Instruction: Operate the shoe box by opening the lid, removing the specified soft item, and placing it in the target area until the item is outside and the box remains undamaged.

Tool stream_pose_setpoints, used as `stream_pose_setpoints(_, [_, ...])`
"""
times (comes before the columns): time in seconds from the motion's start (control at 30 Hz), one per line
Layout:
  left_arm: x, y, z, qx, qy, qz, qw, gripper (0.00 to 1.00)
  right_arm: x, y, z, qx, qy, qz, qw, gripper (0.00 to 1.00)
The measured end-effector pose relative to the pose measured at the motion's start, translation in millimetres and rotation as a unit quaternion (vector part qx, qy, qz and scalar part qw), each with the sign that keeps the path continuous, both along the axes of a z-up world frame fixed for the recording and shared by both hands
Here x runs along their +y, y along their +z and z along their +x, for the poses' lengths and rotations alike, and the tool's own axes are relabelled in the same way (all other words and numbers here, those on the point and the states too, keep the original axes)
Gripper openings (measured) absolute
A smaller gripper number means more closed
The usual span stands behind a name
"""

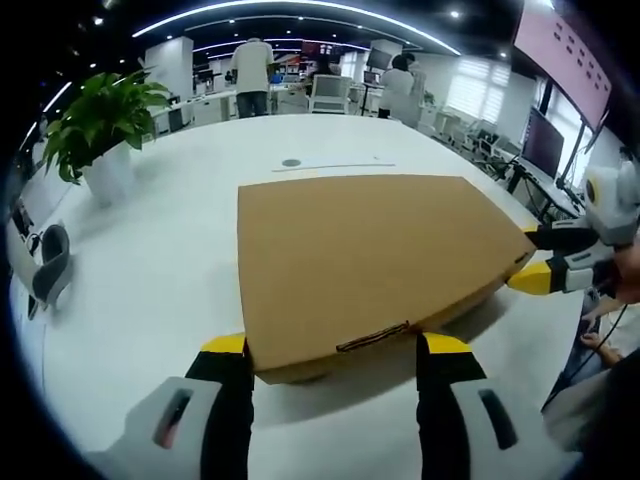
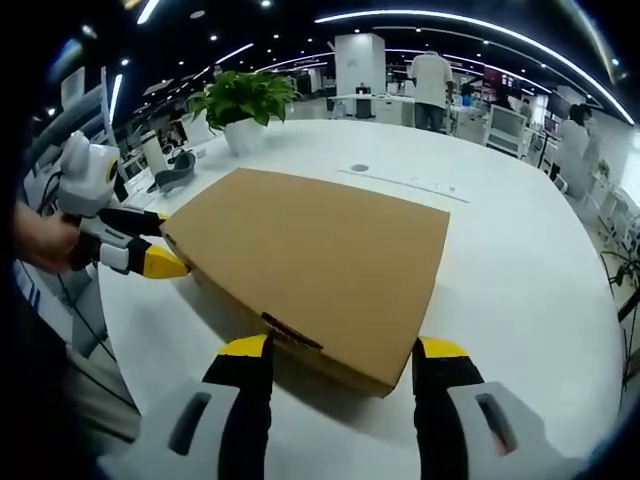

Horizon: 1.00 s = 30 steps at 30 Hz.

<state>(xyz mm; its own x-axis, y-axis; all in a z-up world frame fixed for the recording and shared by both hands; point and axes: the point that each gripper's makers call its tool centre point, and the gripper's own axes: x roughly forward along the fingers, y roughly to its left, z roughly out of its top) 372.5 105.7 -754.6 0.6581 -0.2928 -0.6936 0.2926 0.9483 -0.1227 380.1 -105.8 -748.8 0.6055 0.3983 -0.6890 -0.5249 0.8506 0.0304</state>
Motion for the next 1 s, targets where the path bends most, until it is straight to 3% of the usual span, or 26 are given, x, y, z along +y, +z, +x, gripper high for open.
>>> stream_pose_setpoints(0.4, [0.7,0.4,-10.8,0.000,0.001,-0.001,1.0000,0.65,-0.1,0.3,-10.0,0.005,0.002,0.000,1.0000,0.53])
stream_pose_setpoints(1.0, [7.2,-0.1,-5.6,0.003,0.005,0.005,1.0000,0.65,6.1,-1.5,-4.1,0.008,0.003,-0.004,1.0000,0.53])
